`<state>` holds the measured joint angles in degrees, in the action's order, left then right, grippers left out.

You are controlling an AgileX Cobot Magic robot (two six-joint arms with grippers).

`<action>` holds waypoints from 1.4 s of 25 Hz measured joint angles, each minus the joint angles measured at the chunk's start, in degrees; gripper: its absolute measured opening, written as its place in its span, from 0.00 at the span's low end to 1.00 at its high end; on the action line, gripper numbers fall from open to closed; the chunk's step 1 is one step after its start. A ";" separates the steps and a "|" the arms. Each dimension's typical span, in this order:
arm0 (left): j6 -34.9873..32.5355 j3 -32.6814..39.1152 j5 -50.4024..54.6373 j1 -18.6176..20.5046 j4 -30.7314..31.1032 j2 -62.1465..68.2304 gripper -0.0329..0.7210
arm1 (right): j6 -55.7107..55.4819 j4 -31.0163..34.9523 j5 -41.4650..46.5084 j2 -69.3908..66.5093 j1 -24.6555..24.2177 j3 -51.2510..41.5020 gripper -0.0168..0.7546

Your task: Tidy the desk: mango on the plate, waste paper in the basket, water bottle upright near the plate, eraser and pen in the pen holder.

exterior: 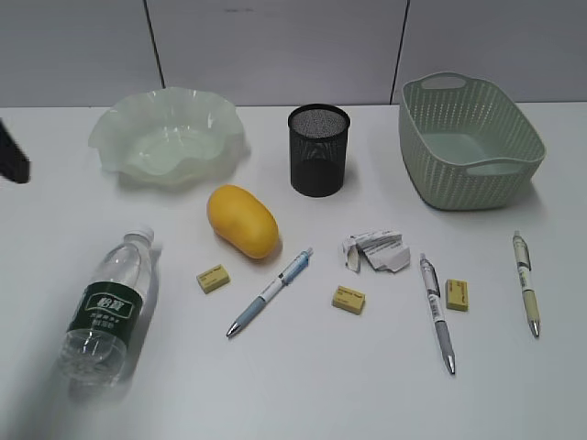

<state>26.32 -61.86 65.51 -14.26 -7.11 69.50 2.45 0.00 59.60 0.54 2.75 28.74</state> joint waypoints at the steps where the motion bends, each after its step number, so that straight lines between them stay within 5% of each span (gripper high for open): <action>1: 1.97 -0.60 -1.42 -1.54 0.00 2.47 0.84 | 0.00 0.00 0.00 0.00 0.00 0.00 0.59; 7: 6.32 -7.97 -9.57 -10.00 -2.97 17.76 0.84 | 0.00 0.00 0.00 0.00 0.00 0.00 0.59; 14: 6.49 -21.21 -10.72 -14.93 -6.59 32.77 0.80 | 0.00 0.00 0.00 0.00 0.00 0.00 0.59; 21: 7.18 -23.97 -11.48 -15.65 -7.16 37.83 0.78 | 0.00 0.00 0.00 0.00 0.00 0.00 0.59; 29: 20.50 -24.01 -12.11 -15.65 -3.58 41.66 0.86 | 0.00 0.00 0.00 0.00 0.00 0.00 0.59; 35: 24.38 -24.08 -14.52 -15.65 -2.87 44.18 0.86 | 0.00 0.00 0.00 0.00 0.00 0.00 0.59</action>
<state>50.70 -85.94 50.99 -29.91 -9.98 113.68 2.45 0.00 59.60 0.54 2.75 28.74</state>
